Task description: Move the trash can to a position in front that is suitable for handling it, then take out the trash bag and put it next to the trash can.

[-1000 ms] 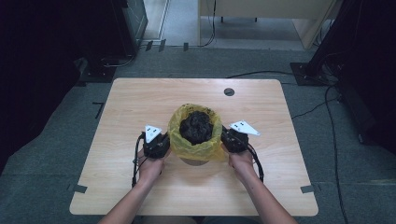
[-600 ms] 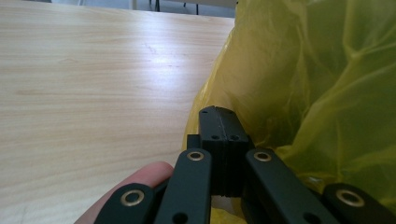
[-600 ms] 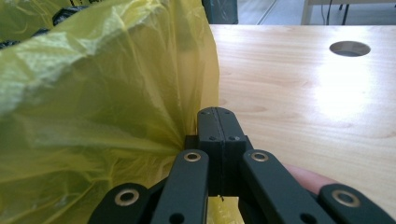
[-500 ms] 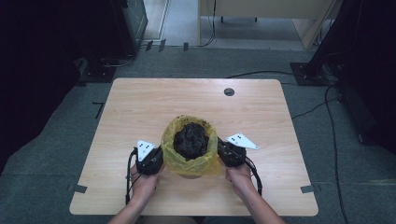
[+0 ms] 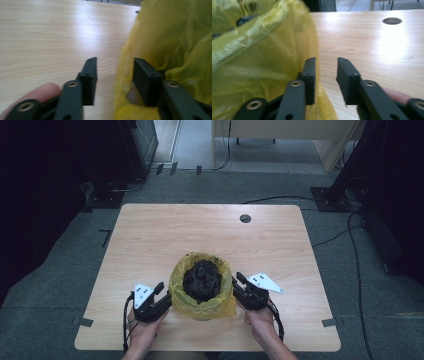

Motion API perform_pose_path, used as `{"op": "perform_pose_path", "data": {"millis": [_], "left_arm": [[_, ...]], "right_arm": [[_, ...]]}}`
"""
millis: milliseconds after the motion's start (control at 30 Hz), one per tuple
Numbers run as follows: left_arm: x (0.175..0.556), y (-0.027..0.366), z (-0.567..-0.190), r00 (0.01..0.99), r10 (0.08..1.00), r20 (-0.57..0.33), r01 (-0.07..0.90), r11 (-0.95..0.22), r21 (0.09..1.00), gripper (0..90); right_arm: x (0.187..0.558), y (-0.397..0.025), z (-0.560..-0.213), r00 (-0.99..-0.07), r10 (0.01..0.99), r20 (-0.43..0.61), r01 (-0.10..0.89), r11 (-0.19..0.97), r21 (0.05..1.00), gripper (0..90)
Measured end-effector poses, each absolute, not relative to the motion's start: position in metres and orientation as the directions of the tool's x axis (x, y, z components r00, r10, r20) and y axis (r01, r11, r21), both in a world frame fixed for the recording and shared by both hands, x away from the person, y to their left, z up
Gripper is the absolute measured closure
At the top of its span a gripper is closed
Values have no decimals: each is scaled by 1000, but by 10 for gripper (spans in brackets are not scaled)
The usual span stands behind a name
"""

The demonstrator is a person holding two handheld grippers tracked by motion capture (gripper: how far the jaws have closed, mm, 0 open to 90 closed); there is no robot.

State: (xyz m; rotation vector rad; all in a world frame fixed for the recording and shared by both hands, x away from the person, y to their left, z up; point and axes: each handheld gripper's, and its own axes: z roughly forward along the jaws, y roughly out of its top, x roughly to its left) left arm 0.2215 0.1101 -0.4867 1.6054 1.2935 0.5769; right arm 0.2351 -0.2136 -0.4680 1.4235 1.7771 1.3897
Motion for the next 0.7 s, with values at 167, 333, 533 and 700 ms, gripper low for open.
{"op": "perform_pose_path", "data": {"millis": [167,333,533,700], "left_arm": [[212,129,-501,287,939,-188,519,13,855,431],[205,125,-510,328,930,-166,548,-44,836,395],[205,108,-515,384,918,-100,552,-142,822,353],[214,99,-514,368,927,-69,551,-157,820,336]], "right_arm": [[219,-237,-473,-285,922,261,445,-114,888,574],[200,-245,-490,-268,925,270,504,-104,857,510],[183,-245,-503,-243,933,266,545,-95,833,441],[171,-241,-511,-248,942,229,564,-52,824,390]]}}
